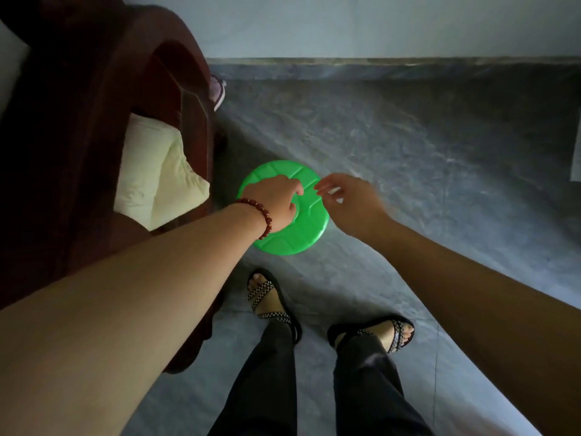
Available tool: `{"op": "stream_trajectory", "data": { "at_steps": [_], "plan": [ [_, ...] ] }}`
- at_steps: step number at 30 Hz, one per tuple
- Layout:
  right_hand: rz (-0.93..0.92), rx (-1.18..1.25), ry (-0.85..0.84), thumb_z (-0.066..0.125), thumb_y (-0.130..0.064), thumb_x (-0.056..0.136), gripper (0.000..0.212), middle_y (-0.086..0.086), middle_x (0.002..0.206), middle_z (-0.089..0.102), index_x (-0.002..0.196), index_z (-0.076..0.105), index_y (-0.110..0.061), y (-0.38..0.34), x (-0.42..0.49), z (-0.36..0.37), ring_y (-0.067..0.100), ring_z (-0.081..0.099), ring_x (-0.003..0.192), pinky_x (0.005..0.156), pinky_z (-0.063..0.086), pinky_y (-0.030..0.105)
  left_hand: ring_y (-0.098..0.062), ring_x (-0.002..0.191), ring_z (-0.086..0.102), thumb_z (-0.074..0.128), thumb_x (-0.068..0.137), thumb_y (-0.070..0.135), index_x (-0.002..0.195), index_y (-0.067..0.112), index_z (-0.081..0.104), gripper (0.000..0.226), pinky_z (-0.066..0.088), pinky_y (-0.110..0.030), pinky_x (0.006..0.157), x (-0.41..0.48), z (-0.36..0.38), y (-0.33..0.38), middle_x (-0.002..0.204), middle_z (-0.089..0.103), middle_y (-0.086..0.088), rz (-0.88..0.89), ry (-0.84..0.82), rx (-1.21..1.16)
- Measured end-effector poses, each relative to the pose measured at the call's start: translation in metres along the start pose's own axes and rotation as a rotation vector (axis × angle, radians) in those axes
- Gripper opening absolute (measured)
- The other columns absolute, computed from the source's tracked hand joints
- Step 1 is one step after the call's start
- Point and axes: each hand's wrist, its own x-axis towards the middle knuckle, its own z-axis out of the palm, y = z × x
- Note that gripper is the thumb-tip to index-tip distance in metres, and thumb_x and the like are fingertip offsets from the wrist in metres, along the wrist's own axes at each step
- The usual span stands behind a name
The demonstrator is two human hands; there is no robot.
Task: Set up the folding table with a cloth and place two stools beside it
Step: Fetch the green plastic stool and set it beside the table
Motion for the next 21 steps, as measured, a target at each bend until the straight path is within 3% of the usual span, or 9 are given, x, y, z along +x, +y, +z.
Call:
{"op": "stream_trajectory", "data": {
  "at_steps": [5, 9, 14, 16, 18, 21],
  "plan": [
    [-0.086, -0.366, -0.148, 0.050, -0.013, 0.089, 0.030, -0.002, 0.121, 0.059, 0.116, 0.062, -0.020, 0.025, 0.017, 0.036, 0.021, 0.058, 0.107, 0.091, 0.047, 0.033, -0.023, 0.110, 0.056, 0.049, 0.093, 0.021, 0.130, 0.021, 0.045, 0.037, 0.045, -0.043, 0.094, 0.015, 0.036, -0.025, 0.129, 0.049, -0.003, -0.035, -0.102, 0.114],
    [-0.132, -0.504, -0.305, 0.050, -0.013, 0.089, 0.038, 0.003, 0.129, 0.047, 0.127, 0.054, -0.016, 0.035, 0.035, 0.061, 0.026, 0.055, 0.112, 0.088, 0.049, 0.039, -0.026, 0.111, 0.055, 0.046, 0.094, 0.016, 0.131, 0.016, 0.044, 0.038, 0.045, -0.043, 0.097, 0.031, 0.056, -0.040, 0.129, 0.046, -0.007, -0.023, -0.164, 0.164],
    [-0.057, -0.705, -0.499, 0.050, -0.015, 0.089, 0.060, 0.007, 0.115, 0.047, 0.143, 0.030, -0.030, 0.048, 0.056, 0.087, 0.029, 0.057, 0.100, 0.067, 0.044, 0.035, -0.029, 0.109, 0.056, 0.046, 0.091, 0.016, 0.142, 0.023, 0.028, 0.054, 0.049, -0.043, 0.090, 0.053, 0.072, -0.051, 0.123, 0.052, -0.009, -0.058, -0.290, 0.332],
    [-0.071, -0.788, -0.529, 0.050, -0.013, 0.088, 0.066, 0.003, 0.097, 0.050, 0.145, 0.025, -0.034, 0.050, 0.063, 0.094, 0.026, 0.059, 0.096, 0.063, 0.044, 0.032, -0.029, 0.110, 0.056, 0.044, 0.091, 0.015, 0.146, 0.026, 0.021, 0.060, 0.046, -0.040, 0.089, 0.059, 0.076, -0.054, 0.124, 0.055, -0.009, -0.068, -0.352, 0.415],
    [-0.091, -0.856, -0.538, 0.051, -0.012, 0.087, 0.068, -0.001, 0.075, 0.042, 0.145, 0.024, -0.034, 0.051, 0.067, 0.099, 0.024, 0.061, 0.091, 0.060, 0.044, 0.031, -0.029, 0.114, 0.053, 0.042, 0.092, 0.016, 0.146, 0.028, 0.022, 0.059, 0.043, -0.039, 0.090, 0.064, 0.079, -0.055, 0.127, 0.053, -0.008, -0.068, -0.370, 0.503],
    [-0.117, -0.906, -0.543, 0.048, -0.012, 0.089, 0.068, 0.001, 0.073, 0.047, 0.148, 0.018, -0.032, 0.052, 0.068, 0.107, 0.025, 0.062, 0.090, 0.061, 0.043, 0.031, -0.028, 0.115, 0.052, 0.033, 0.098, 0.022, 0.143, 0.025, 0.030, 0.045, 0.041, -0.036, 0.089, 0.072, 0.083, -0.054, 0.125, 0.054, -0.008, -0.035, -0.411, 0.677]
  ]
}}
